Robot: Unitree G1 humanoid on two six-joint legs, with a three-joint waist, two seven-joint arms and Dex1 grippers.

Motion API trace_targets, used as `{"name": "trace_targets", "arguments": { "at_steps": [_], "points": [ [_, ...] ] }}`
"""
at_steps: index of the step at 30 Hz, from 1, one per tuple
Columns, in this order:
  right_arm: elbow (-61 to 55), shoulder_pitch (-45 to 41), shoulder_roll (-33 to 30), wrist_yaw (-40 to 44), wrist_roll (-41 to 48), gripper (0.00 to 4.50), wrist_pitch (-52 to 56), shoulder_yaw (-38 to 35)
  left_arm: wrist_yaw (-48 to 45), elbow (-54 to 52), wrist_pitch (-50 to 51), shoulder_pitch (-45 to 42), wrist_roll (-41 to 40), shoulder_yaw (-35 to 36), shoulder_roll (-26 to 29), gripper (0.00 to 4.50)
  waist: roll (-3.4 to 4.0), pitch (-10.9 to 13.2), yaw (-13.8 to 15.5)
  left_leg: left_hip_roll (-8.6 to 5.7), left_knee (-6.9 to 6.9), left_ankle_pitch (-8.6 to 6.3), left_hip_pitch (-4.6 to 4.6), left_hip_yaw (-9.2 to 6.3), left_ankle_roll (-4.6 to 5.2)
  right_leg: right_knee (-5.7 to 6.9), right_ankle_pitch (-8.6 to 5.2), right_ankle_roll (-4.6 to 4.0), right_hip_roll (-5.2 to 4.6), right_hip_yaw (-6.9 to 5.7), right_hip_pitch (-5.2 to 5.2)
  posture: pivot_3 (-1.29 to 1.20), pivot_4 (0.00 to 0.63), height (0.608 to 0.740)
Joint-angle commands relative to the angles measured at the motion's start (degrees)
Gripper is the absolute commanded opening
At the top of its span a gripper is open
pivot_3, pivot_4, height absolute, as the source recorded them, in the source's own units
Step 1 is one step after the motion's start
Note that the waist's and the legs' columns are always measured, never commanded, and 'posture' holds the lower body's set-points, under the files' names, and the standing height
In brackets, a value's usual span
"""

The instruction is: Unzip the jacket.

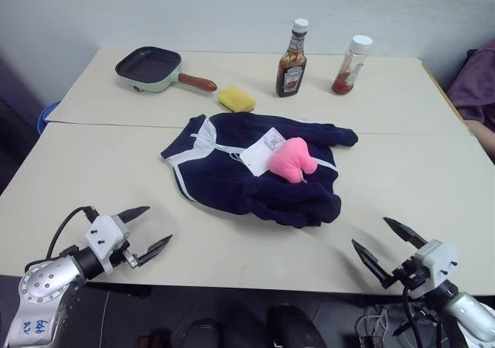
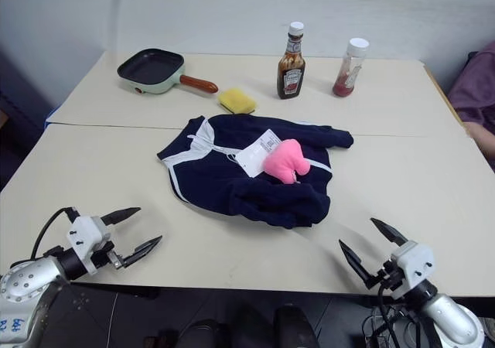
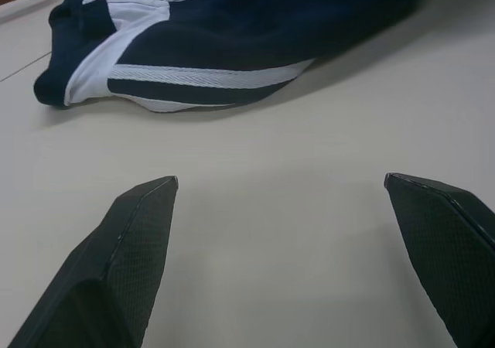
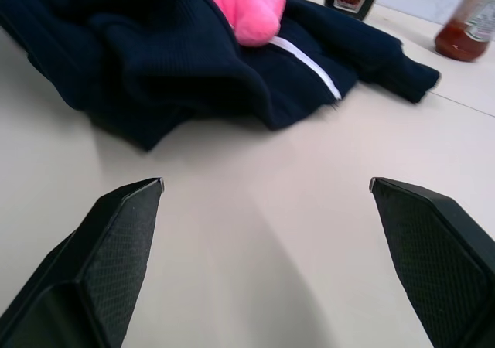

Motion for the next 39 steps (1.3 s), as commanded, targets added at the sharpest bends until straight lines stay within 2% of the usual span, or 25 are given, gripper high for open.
{"name": "trace_targets", "arguments": {
  "at_steps": [1,10,15,23,27,30,33,36,39],
  "points": [
    [-2.0,0.2,1.0,-1.2,0.3,4.48,-1.5,-1.2,0.5,-1.7,-1.5,0.9,-0.1,1.5,-0.1,4.50,0.00,0.0,0.0,0.00,0.00,0.00,0.01,0.00,0.00,0.01,0.00,0.00,0.00,0.00,0.00,0.00,0.150,0.740],
    [1.4,-5.8,2.2,-6.0,-1.1,4.48,-0.4,-1.3,-2.0,-8.9,8.8,5.4,-12.0,2.6,-1.3,4.50,0.00,0.0,-0.2,0.02,-0.01,-0.01,0.02,-0.06,-0.04,0.02,0.02,-0.09,0.00,-0.04,0.03,0.00,0.150,0.740],
    [2.1,-8.0,1.7,-5.1,-0.6,4.48,0.6,-0.7,-2.7,-10.4,8.6,6.1,-11.8,3.2,-1.2,4.50,0.02,0.0,0.1,0.02,0.00,0.00,0.01,-0.10,-0.04,0.02,0.01,-0.11,0.02,-0.08,0.03,0.00,0.150,0.740],
    [0.7,-7.8,-0.3,-2.4,0.5,4.48,2.4,-1.0,-5.1,-12.0,13.6,3.2,-16.5,3.6,0.9,4.50,0.02,0.0,0.1,0.00,0.02,0.00,-0.02,-0.11,-0.03,0.02,0.01,-0.11,0.02,-0.09,0.03,0.00,0.150,0.740],
    [-4.9,-10.1,-3.5,-2.4,4.6,4.48,7.2,-2.5,-3.6,-14.6,24.3,-1.4,-25.3,4.2,2.8,4.50,0.03,0.0,0.1,0.00,0.02,0.01,-0.02,-0.12,-0.03,0.04,0.01,-0.10,0.02,-0.09,0.03,0.00,0.150,0.740],
    [-9.1,-17.6,-9.8,-2.5,12.4,4.48,20.9,-1.0,-4.8,-16.0,27.6,-6.3,-27.2,2.8,5.1,4.50,0.06,0.0,-0.4,-0.01,0.13,0.03,-0.03,-0.11,-0.02,0.13,0.05,-0.09,0.01,-0.06,0.03,0.00,0.150,0.740],
    [-7.9,-30.9,-15.6,-4.7,18.0,4.48,38.9,4.1,-4.3,-15.2,28.4,-12.0,-25.8,0.2,5.0,4.50,0.11,0.1,-0.9,-0.02,0.11,0.06,0.07,-0.12,-0.05,0.14,0.07,-0.10,0.02,-0.07,0.11,0.00,0.150,0.740],
    [-2.6,-42.5,-15.1,-6.3,15.8,4.48,47.8,10.6,-3.9,-14.1,28.4,-14.8,-24.1,-2.0,3.8,4.50,0.09,0.1,-1.2,0.06,0.02,0.17,0.03,-0.24,-0.24,0.12,0.03,-0.17,0.12,-0.18,0.05,0.00,0.150,0.740],
    [6.9,-53.4,-11.5,-8.1,10.8,4.48,53.8,17.9,-4.0,-13.5,27.6,-15.5,-22.2,-4.2,2.8,4.50,0.08,0.1,-1.2,0.09,0.05,0.32,-0.51,-0.26,-0.49,0.10,0.01,-0.20,0.16,-0.21,-0.44,0.00,0.150,0.740]
  ]
}}
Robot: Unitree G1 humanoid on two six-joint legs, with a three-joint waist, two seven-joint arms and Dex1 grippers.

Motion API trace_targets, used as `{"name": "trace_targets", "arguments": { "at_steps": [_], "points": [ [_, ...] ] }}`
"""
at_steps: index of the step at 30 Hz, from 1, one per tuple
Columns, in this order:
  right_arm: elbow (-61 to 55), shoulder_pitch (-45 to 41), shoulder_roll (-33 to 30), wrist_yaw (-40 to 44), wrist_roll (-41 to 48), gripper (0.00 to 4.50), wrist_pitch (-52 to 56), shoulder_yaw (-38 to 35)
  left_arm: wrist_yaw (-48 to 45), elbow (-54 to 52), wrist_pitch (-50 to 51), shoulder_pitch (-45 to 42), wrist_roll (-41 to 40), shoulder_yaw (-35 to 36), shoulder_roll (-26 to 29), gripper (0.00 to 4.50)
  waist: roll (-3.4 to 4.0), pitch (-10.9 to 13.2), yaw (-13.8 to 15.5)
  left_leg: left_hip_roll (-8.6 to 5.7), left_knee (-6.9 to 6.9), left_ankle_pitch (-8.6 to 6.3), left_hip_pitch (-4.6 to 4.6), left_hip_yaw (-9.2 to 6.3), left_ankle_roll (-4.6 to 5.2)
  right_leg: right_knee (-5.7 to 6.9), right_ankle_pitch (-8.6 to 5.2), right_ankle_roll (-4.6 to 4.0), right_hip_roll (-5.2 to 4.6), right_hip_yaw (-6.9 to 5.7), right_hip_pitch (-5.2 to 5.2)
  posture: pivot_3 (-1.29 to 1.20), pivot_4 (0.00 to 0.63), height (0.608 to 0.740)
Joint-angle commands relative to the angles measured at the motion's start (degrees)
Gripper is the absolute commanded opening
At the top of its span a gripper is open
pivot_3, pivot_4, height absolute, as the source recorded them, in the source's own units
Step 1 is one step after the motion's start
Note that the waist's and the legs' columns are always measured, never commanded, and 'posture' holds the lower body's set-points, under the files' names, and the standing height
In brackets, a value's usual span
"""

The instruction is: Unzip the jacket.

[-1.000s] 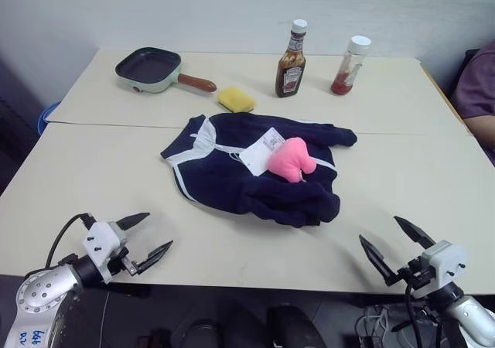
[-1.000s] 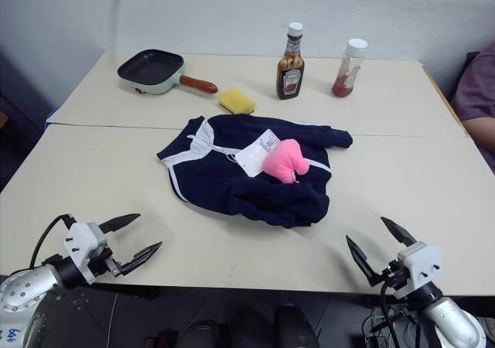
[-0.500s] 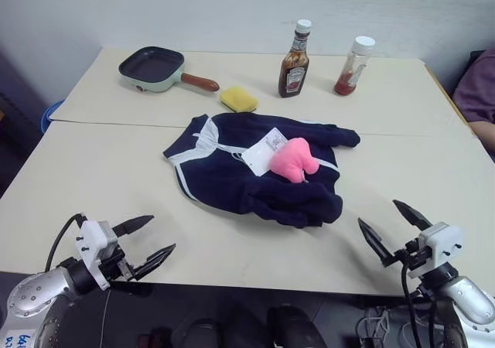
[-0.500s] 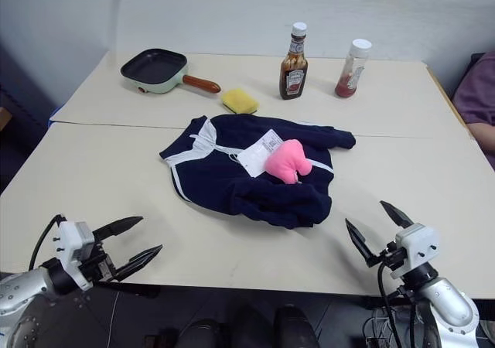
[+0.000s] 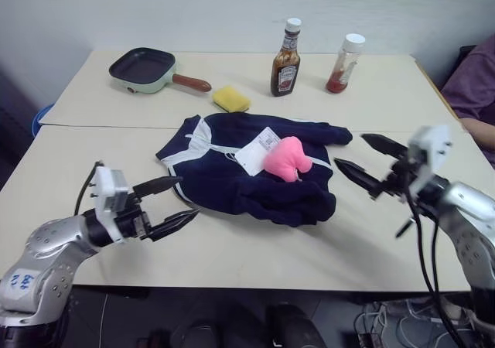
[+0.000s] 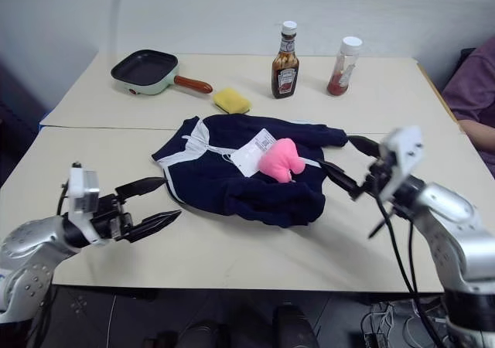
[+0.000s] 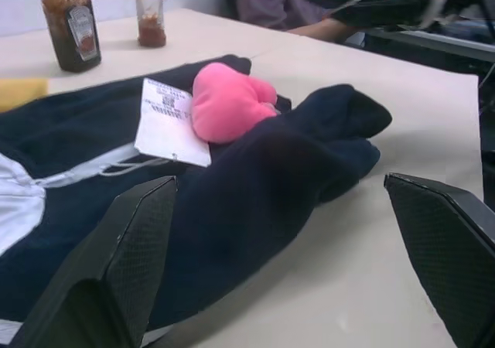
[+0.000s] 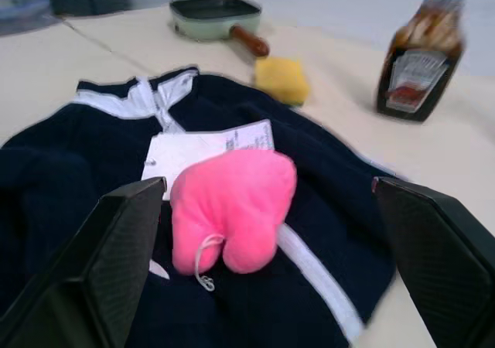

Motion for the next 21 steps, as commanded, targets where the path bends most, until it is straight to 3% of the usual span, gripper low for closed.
{"name": "trace_targets", "arguments": {
  "at_steps": [1,6,12,14,19,21],
  "points": [
    [11.7,-10.5,4.6,-2.8,-6.0,4.48,7.4,8.0,-0.1,0.3,-1.4,-0.2,2.3,-1.8,-1.1,4.50,0.00,0.0,-0.1,-0.02,0.02,-0.01,-0.04,0.04,0.02,0.01,0.00,0.00,-0.02,0.02,-0.04,0.00,0.150,0.740],
    [27.7,-21.3,10.7,-0.7,-13.4,4.48,4.3,13.0,0.8,-0.1,-2.2,-0.1,4.0,-3.0,-3.0,4.50,0.02,0.0,-0.3,-0.04,0.15,-0.10,-0.28,0.14,0.18,-0.04,0.02,0.05,-0.07,0.04,-0.19,0.00,0.150,0.740],
    [32.0,-23.8,13.9,6.0,-13.2,2.49,0.3,10.8,1.5,-0.8,-2.8,0.8,5.1,-3.0,-4.0,4.50,0.02,0.0,-0.3,-0.04,0.25,-0.11,-0.46,0.07,0.20,0.01,0.06,0.12,-0.10,-0.06,-0.24,0.00,0.150,0.740],
    [30.2,-22.8,13.3,7.4,-11.3,1.59,0.8,8.2,1.5,-0.5,-3.1,1.0,5.5,-3.0,-4.1,4.50,0.02,0.0,-0.2,-0.03,0.29,-0.11,-0.47,0.07,0.20,0.03,0.07,0.13,-0.10,-0.06,-0.24,0.00,0.150,0.740],
    [20.0,-16.2,9.7,11.8,-2.0,0.24,-2.2,-6.7,0.8,0.9,-4.2,0.6,6.2,-3.1,-4.1,4.50,0.06,0.0,0.3,-0.03,0.34,-0.11,-0.53,0.00,0.20,0.01,0.07,0.13,-0.10,-0.12,-0.24,0.00,0.150,0.740],
    [17.9,-10.4,4.3,11.4,-1.8,0.04,-1.5,-13.1,0.1,1.4,-5.2,-0.2,6.5,-3.6,-4.3,4.50,0.09,0.1,1.0,-0.04,0.34,-0.12,-0.60,-0.01,0.21,0.03,0.11,0.20,-0.10,-0.14,-0.25,0.00,0.150,0.740]
  ]
}}
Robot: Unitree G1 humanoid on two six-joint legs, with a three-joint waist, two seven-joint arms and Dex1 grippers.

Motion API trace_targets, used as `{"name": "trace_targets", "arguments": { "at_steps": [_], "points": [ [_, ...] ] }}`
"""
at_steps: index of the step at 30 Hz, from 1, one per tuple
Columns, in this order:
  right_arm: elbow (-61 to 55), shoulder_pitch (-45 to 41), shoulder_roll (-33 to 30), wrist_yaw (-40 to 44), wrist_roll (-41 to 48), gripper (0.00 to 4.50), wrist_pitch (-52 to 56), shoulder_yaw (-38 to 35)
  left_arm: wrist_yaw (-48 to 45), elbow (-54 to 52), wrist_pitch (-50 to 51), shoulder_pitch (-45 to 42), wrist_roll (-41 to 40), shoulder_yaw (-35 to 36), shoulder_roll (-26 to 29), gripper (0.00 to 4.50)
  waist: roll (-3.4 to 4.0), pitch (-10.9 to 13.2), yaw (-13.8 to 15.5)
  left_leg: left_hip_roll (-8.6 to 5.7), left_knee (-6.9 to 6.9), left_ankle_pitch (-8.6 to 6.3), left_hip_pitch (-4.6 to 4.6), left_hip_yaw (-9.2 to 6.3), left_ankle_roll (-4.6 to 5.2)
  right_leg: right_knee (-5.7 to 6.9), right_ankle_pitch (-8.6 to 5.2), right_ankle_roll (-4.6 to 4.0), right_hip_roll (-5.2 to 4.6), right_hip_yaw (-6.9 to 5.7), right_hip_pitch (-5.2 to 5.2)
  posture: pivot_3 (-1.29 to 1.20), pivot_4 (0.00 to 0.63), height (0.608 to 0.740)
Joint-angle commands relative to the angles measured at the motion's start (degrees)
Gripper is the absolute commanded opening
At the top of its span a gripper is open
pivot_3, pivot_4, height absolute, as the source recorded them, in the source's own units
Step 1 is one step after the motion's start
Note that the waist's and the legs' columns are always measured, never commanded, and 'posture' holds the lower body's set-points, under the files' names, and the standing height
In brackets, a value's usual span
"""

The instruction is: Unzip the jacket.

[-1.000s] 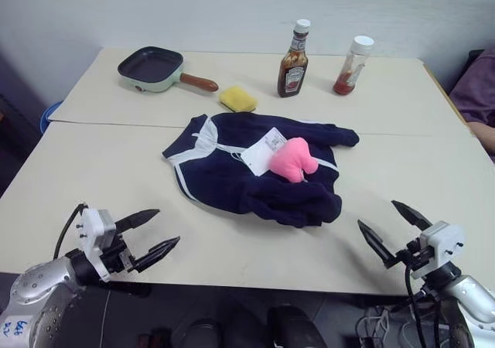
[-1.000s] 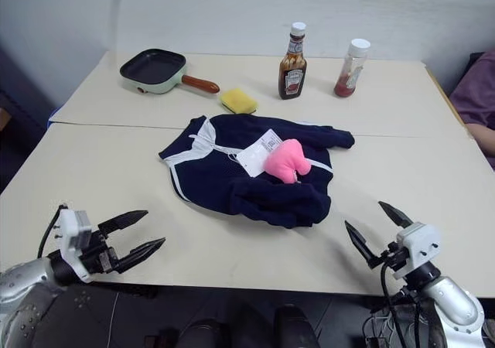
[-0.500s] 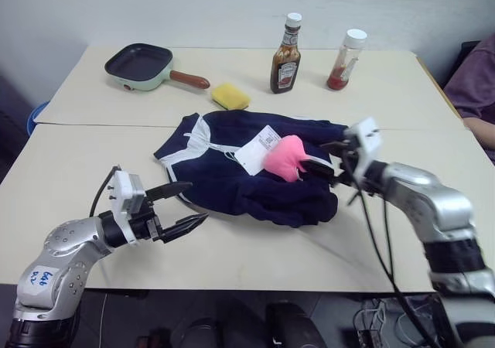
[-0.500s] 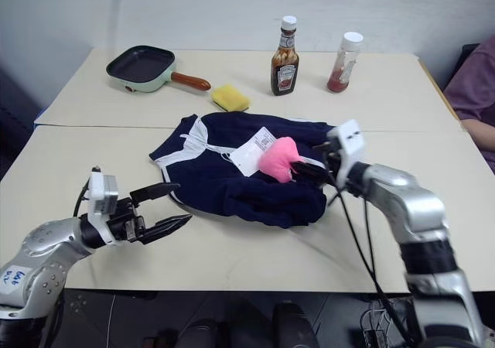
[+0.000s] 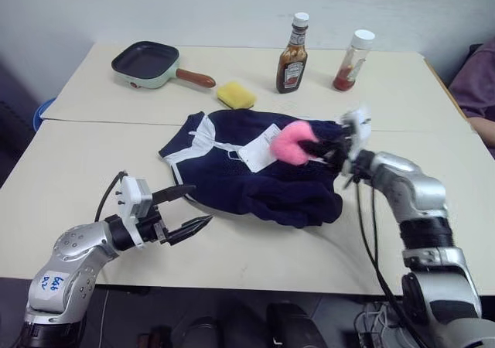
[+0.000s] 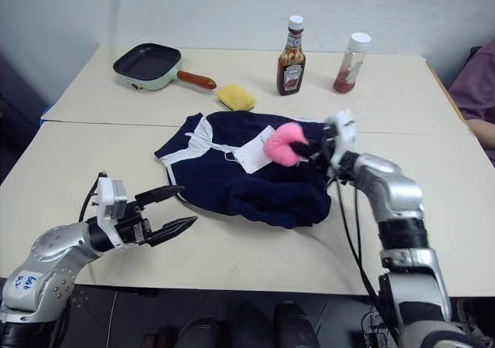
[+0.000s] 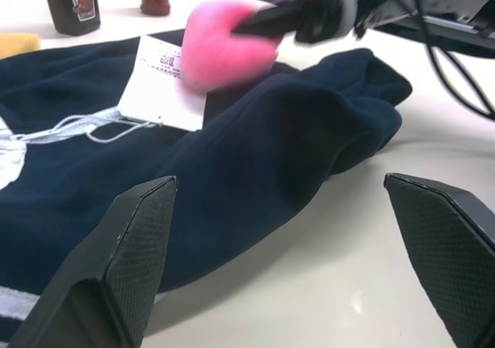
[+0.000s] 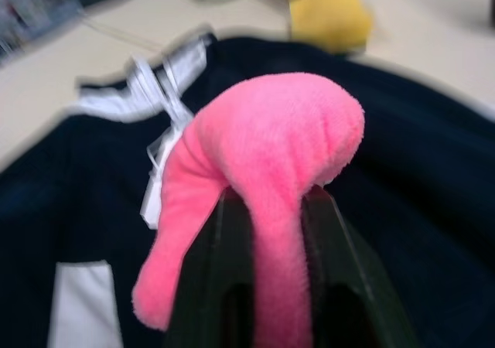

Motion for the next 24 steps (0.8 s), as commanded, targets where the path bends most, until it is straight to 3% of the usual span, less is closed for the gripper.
{"name": "trace_targets", "arguments": {
  "at_steps": [1,5,8,15,18,21,24],
  "points": [
    [-6.3,8.2,-9.4,0.4,2.4,0.04,-0.6,-13.2,-1.6,-0.2,-2.7,-1.1,0.5,-0.1,-0.5,4.50,0.01,0.0,1.1,0.00,-0.01,-0.01,-0.05,-0.03,0.03,-0.02,0.01,0.03,0.00,-0.03,0.00,0.00,0.150,0.740],
    [4.2,20.8,-20.1,-3.7,-8.1,0.04,-9.6,-20.2,-4.2,0.5,-4.4,-3.0,1.0,-2.0,-0.5,4.50,0.00,0.0,1.8,-0.09,0.14,-0.11,-0.28,-0.21,0.20,-0.25,0.03,0.05,-0.08,-0.23,0.06,0.00,0.150,0.740],
    [13.5,22.7,-22.3,-8.0,-11.8,0.04,-15.9,-22.4,-4.8,1.1,-3.4,-4.5,0.3,-2.7,-0.9,4.50,0.02,0.0,1.2,-0.13,0.34,-0.14,-0.22,0.08,0.26,-0.52,0.12,0.23,-0.05,-0.01,0.11,0.00,0.150,0.740],
    [23.1,22.4,-23.0,-4.8,-13.0,2.38,-26.7,-22.3,-7.9,4.2,-3.0,-7.4,1.5,-4.2,0.7,4.50,0.16,0.1,-1.1,-0.08,0.39,0.00,0.68,0.48,0.24,-0.29,0.32,0.39,0.16,0.48,0.78,0.00,0.150,0.740],
    [16.3,24.6,-24.0,1.8,-9.1,3.17,-29.4,-25.0,-8.1,6.4,-5.2,-8.0,3.7,-3.5,1.7,4.50,0.30,0.2,-0.9,-0.06,0.22,0.02,0.77,0.50,0.18,-0.34,0.32,0.39,0.20,0.53,0.84,0.00,0.150,0.740],
    [4.0,28.2,-24.6,7.3,-5.0,4.28,-26.5,-25.6,-8.7,9.1,-8.8,-8.2,5.8,-2.3,2.2,4.50,0.38,0.2,-0.4,-0.06,0.18,0.02,0.58,0.48,0.18,-0.36,0.32,0.40,0.18,0.52,0.51,0.00,0.150,0.740],
    [-12.4,33.6,-25.6,12.1,0.0,4.47,-18.0,-21.2,-9.0,12.4,-12.7,-9.1,9.1,-2.9,2.6,4.50,0.35,0.2,-0.1,0.00,0.13,0.02,0.55,0.44,0.17,-0.40,0.32,0.40,0.17,0.47,0.50,0.00,0.150,0.740]
  ]
}}
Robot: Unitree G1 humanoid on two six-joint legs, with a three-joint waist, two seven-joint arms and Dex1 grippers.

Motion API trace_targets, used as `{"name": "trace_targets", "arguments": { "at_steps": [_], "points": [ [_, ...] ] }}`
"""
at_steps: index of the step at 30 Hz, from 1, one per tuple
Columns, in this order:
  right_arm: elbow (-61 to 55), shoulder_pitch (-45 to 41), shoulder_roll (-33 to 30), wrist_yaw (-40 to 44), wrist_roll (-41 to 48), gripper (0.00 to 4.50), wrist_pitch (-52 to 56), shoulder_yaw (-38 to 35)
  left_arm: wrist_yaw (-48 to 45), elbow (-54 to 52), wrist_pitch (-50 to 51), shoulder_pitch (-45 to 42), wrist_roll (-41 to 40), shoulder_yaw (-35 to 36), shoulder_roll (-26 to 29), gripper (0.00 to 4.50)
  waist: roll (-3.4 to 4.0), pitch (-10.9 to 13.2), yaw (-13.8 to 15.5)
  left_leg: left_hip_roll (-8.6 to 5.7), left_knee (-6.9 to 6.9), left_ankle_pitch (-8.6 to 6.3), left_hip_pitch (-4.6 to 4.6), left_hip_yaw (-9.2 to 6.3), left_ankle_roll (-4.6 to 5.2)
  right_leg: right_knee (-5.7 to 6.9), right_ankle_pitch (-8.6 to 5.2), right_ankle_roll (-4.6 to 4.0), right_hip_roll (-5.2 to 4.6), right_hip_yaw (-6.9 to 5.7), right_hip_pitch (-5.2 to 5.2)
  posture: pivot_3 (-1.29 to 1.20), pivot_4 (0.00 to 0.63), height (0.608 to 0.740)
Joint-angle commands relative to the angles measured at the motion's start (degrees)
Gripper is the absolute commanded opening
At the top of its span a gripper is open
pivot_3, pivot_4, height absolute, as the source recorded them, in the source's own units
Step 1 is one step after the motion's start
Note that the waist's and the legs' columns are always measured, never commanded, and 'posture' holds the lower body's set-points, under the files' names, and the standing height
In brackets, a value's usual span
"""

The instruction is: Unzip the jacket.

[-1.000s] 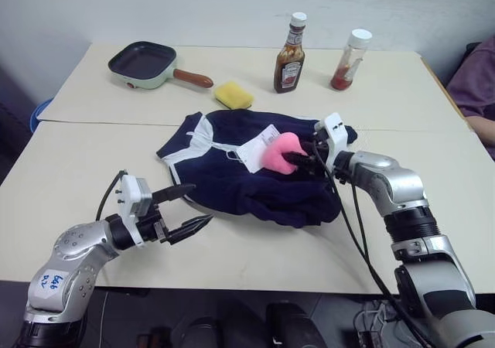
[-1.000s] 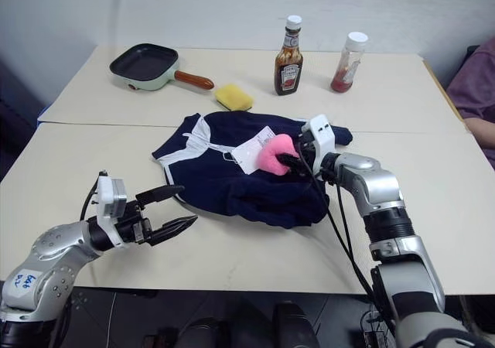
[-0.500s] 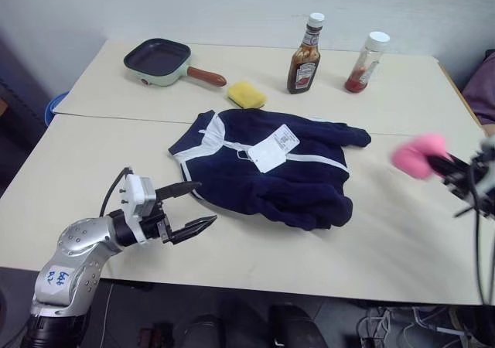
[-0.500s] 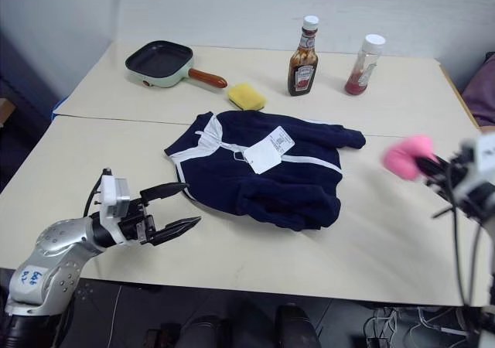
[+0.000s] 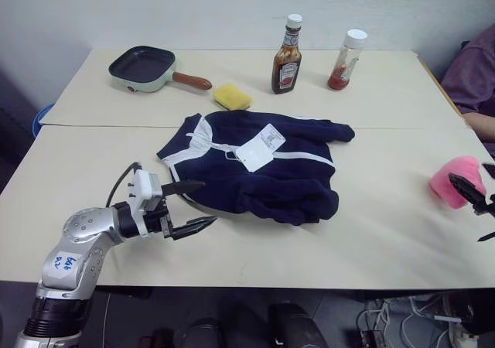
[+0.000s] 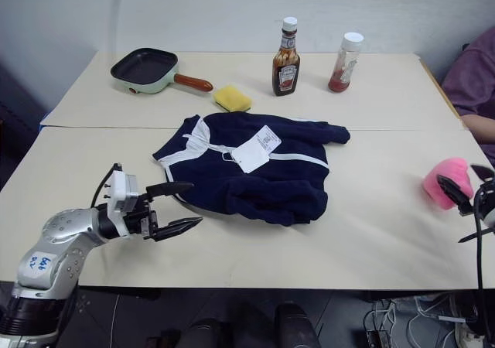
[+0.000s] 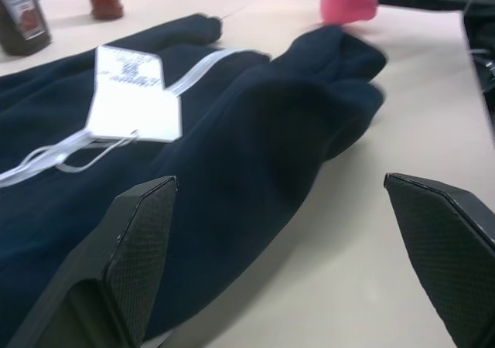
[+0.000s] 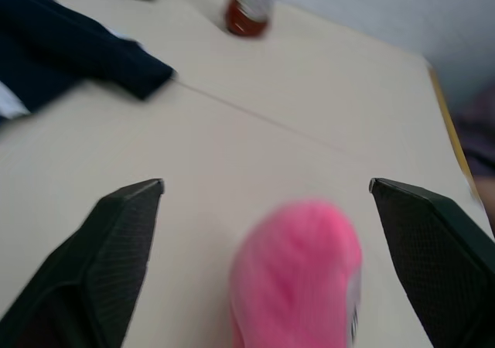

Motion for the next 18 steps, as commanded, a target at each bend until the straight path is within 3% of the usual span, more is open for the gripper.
{"name": "trace_targets", "arguments": {
  "at_steps": [1,4,7,10,15,18],
  "points": [
    [-19.7,4.8,-2.5,5.4,6.1,4.47,8.9,4.5,-0.6,3.5,-6.6,-1.9,4.9,0.0,0.9,4.50,-0.05,0.0,0.3,0.00,0.00,0.00,0.00,-0.04,0.00,0.00,0.00,0.00,-0.01,-0.03,0.01,0.00,0.150,0.740],
    [-30.9,4.8,-2.5,5.8,7.1,4.47,14.0,13.2,-0.3,9.2,-11.3,-5.9,9.1,-2.0,-0.1,4.50,-0.09,0.0,0.7,0.00,0.05,0.01,0.04,-0.09,-0.01,0.04,0.00,-0.01,-0.04,-0.07,0.06,0.00,0.150,0.740],
    [-34.3,1.5,0.0,4.1,5.9,4.47,17.4,21.4,-2.9,13.0,-12.6,-8.7,10.4,-5.1,-1.2,4.50,-0.09,0.0,1.2,-0.05,0.13,-0.01,-0.01,-0.10,0.03,0.07,0.01,-0.01,-0.11,-0.10,0.04,0.00,0.150,0.740],
    [-31.8,-2.1,3.8,3.0,1.8,4.47,16.1,28.2,-6.0,17.0,-13.5,-11.0,11.0,-7.8,-2.4,4.50,-0.13,0.0,1.4,-0.08,0.17,-0.06,-0.12,-0.12,0.10,0.03,0.01,-0.01,-0.15,-0.17,-0.03,0.00,0.150,0.740],
    [-25.5,-7.0,8.7,2.7,-4.0,4.47,13.5,35.2,-3.6,28.2,-20.1,-16.4,16.7,-10.2,-5.6,4.50,-0.16,0.0,1.4,-0.12,0.71,-0.10,-0.93,-0.27,0.18,0.11,0.06,0.07,-0.18,-0.35,-0.56,0.00,0.150,0.740],
    [-23.3,-7.5,10.9,3.6,-6.2,3.58,9.7,36.7,-3.9,32.4,-22.3,-18.1,18.0,-11.0,-7.4,3.65,-0.17,0.0,1.4,-0.19,0.78,-0.06,-0.91,-0.24,0.26,0.17,0.09,0.13,-0.23,-0.34,-0.55,0.00,0.150,0.740]
  ]
}}
